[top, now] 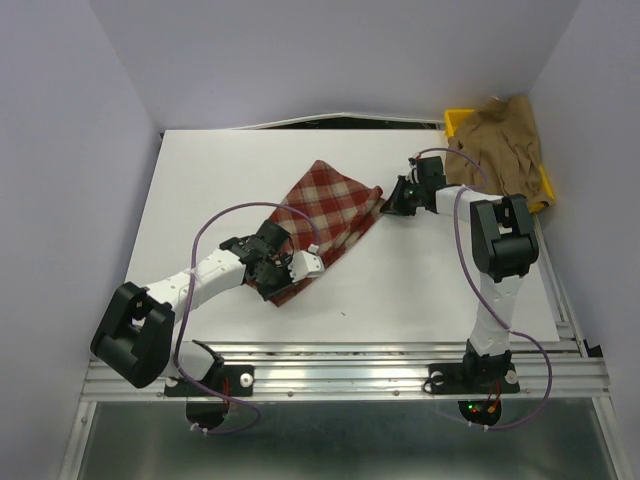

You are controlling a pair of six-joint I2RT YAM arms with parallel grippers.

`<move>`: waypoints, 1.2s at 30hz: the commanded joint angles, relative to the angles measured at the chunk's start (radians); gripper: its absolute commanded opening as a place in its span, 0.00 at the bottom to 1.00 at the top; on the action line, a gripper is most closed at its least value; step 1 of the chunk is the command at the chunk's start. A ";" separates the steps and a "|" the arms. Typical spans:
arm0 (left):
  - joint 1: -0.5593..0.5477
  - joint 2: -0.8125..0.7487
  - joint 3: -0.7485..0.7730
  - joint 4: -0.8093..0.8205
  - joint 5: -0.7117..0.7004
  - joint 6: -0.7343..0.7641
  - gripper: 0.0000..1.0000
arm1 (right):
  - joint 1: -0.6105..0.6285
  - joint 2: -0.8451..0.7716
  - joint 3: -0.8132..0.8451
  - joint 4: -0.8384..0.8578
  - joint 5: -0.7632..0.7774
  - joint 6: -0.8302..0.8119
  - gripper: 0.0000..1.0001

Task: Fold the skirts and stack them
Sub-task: Fold the skirt

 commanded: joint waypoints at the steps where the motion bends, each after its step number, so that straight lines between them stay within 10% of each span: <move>1: -0.008 -0.025 -0.008 -0.101 0.026 0.024 0.00 | -0.009 0.029 0.029 -0.024 0.079 -0.034 0.01; 36: -0.018 -0.064 0.029 -0.158 0.117 0.073 0.04 | -0.018 0.043 0.041 -0.035 0.060 -0.044 0.01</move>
